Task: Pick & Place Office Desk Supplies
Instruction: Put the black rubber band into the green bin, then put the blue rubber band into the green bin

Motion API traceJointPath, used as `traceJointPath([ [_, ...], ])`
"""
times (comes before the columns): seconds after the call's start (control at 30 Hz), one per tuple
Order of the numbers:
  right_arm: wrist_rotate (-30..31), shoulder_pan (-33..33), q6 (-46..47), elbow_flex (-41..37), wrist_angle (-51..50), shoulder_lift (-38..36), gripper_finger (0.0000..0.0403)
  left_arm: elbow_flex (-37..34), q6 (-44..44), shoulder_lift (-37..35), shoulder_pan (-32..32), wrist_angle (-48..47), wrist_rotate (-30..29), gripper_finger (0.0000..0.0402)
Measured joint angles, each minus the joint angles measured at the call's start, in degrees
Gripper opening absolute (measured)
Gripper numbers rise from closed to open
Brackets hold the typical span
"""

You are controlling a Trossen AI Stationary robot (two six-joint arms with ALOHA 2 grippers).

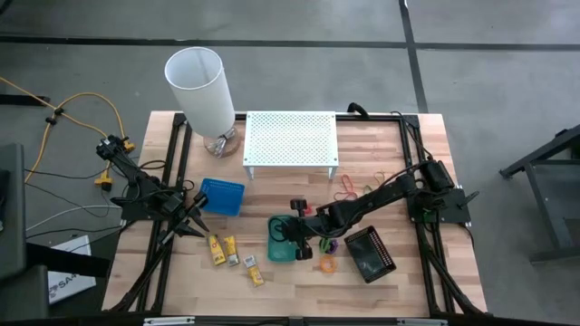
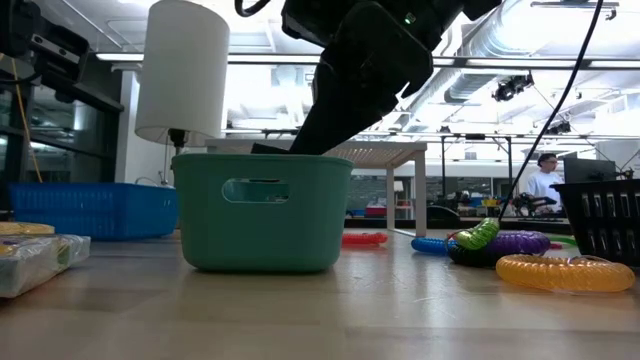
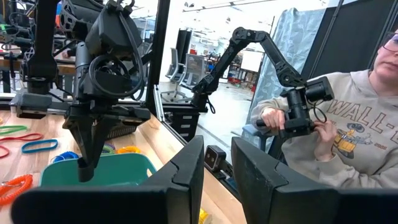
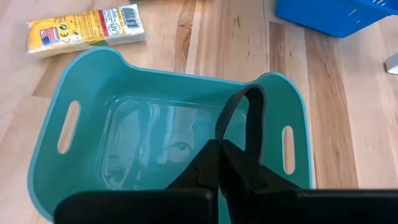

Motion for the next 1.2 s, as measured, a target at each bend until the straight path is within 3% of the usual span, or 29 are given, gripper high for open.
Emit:
traceJointPath([
  [0.2,-0.2,0.0,0.0,0.0,0.0,0.0,0.0012,0.0,0.0,0.0,0.0,0.0,0.0,0.0079],
  [0.63,1.3,0.0,0.2,0.0,0.1,0.0,0.0088,0.0,0.0,0.0,0.0,0.0,0.0,0.0079],
  [1.2,1.6,-1.3,1.6,0.0,-2.1,-4.0,0.0090,0.0,0.0,0.0,0.0,0.0,0.0,0.0079],
])
